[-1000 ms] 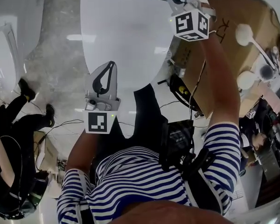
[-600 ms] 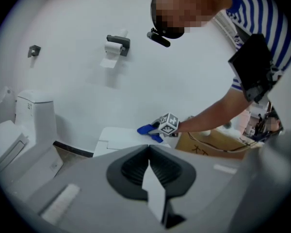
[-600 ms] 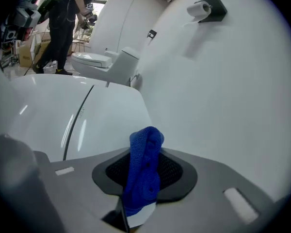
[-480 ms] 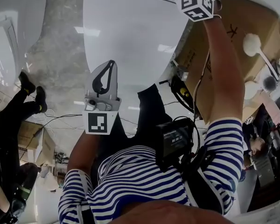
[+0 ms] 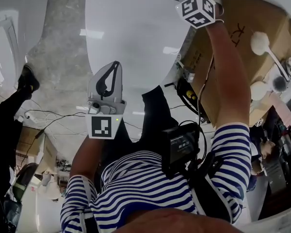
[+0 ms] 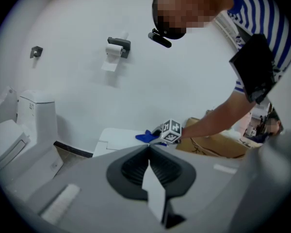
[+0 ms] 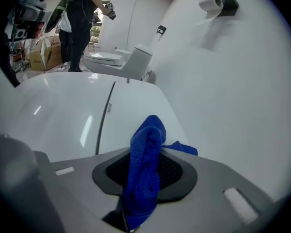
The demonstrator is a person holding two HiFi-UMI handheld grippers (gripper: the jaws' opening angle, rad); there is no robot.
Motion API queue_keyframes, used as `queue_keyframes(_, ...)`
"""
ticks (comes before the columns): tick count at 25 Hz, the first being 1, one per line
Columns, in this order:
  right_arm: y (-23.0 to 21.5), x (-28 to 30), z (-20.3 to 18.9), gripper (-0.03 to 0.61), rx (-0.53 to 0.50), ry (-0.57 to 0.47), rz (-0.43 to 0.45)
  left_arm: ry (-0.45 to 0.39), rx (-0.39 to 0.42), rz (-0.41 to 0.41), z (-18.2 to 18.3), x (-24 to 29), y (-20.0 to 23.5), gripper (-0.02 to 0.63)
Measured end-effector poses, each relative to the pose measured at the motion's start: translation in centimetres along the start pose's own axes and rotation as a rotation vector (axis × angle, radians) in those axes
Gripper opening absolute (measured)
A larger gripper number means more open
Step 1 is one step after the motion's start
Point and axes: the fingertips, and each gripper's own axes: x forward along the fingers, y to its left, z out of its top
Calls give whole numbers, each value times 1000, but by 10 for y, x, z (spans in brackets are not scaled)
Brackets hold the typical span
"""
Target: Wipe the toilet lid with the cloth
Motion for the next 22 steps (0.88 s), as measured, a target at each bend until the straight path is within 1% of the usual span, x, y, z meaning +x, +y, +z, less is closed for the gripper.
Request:
queue_keyframes(3,26,-11,0,120,1,0,24,-14,14,-22,3,-3,-5,3)
queue_keyframes(6,55,-21,3,120,-10,-3,50,-1,18,-39,-1,-10,-9,3)
queue_keyframes(11,111,-44,8,120,-22,-21,90,-1,21,-55,-4,-19,-13,3)
queue_keyframes(15,155,-63,11,120,-7,-36,124,-3,30,-66,-3,-24,-14,3)
queue_keyframes(19,200,-83,15,120,12,-43,169,-6,35,-82,-3,-28,-16,3)
queue_keyframes(22,243,-102,18,120,5,-49,223,-17,30,-80,-1,-29,-16,3)
